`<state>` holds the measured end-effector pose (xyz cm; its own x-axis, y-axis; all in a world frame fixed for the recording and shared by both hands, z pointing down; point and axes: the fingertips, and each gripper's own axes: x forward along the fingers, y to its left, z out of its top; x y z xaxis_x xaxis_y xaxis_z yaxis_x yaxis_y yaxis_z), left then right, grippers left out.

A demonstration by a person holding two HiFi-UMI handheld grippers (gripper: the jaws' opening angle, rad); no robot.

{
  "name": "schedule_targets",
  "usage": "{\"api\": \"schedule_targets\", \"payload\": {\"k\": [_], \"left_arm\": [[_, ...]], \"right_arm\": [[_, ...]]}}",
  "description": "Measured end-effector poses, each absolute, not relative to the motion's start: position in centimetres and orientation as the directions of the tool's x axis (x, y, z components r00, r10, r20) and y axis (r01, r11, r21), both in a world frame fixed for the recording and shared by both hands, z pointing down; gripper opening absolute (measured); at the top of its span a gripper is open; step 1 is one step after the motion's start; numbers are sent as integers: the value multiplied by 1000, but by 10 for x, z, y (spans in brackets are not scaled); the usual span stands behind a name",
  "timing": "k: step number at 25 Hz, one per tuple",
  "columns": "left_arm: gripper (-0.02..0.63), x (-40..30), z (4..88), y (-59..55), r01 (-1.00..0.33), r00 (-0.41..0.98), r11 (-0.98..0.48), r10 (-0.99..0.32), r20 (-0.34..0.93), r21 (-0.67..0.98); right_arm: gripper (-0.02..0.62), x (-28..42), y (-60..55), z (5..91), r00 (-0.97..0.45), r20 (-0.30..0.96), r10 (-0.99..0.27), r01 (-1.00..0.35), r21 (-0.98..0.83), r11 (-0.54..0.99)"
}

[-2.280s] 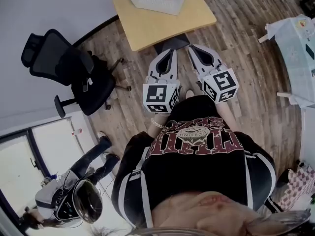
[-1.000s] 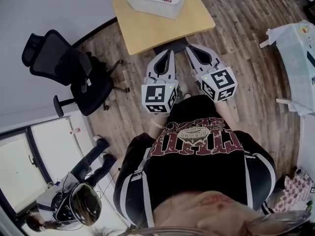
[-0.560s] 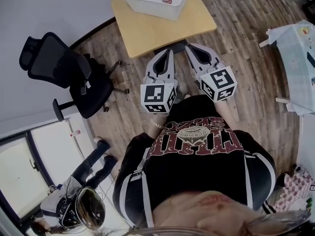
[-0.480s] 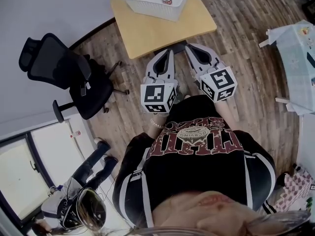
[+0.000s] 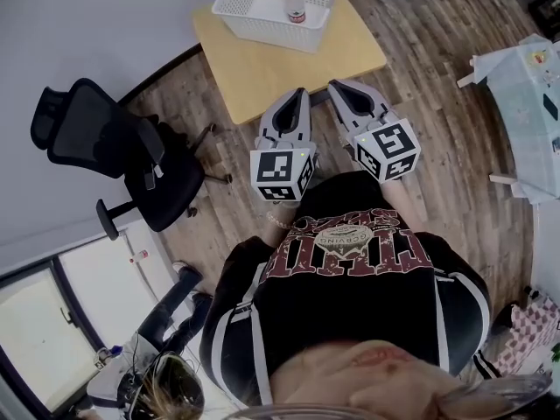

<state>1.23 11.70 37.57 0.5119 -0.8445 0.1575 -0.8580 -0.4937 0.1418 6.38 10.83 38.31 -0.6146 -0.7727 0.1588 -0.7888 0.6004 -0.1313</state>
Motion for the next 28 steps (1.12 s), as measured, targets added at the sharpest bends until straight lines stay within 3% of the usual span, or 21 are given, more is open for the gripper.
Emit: {"api": "schedule_targets", "payload": {"k": [28], "left_arm": [[41, -27, 385, 27, -792, 611, -592, -773, 174, 149]], "right_arm": [[17, 20, 22, 393, -511, 159, -845, -857, -164, 488]]}}
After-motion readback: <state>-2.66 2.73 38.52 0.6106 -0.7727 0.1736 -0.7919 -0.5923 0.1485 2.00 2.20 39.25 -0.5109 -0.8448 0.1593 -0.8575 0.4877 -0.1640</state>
